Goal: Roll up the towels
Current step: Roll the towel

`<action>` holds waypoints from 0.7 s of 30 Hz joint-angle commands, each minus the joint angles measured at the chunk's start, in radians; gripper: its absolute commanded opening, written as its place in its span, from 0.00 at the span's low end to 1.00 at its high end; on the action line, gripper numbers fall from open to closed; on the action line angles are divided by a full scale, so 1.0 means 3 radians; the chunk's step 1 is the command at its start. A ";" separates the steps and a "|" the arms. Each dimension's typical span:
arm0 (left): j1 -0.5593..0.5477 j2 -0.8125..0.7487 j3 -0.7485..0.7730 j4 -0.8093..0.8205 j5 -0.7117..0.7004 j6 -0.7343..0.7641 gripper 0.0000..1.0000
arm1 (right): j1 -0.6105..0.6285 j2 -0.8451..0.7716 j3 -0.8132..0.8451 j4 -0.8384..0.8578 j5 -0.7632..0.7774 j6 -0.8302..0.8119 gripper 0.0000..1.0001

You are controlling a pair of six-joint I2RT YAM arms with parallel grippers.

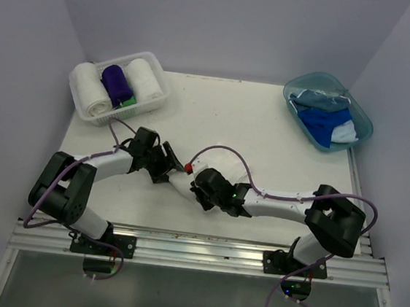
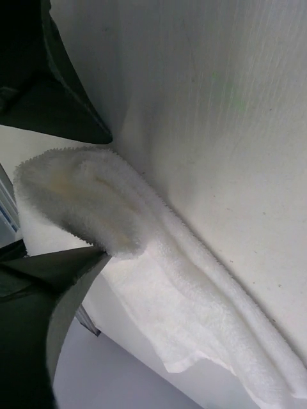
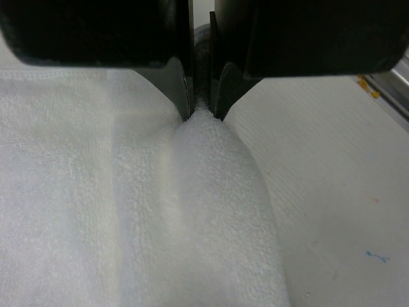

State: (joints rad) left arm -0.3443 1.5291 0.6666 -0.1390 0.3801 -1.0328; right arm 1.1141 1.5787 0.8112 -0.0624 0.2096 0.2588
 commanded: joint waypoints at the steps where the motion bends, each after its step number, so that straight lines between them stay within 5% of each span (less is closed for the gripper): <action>1: 0.0058 -0.0167 0.0038 -0.0287 -0.0341 0.0150 0.71 | -0.0129 -0.0200 -0.0019 -0.0038 -0.0386 0.0231 0.00; 21: -0.0141 -0.0930 -0.0125 -0.0416 -0.0234 0.0130 0.84 | -0.1228 0.0040 -0.0316 0.0713 -0.2544 0.1391 0.00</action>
State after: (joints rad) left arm -0.3576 1.2743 0.6479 -0.2924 0.2943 -0.9855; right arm 0.7784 1.5589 0.7494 0.0441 -0.4034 0.5583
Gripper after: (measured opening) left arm 0.842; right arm 0.070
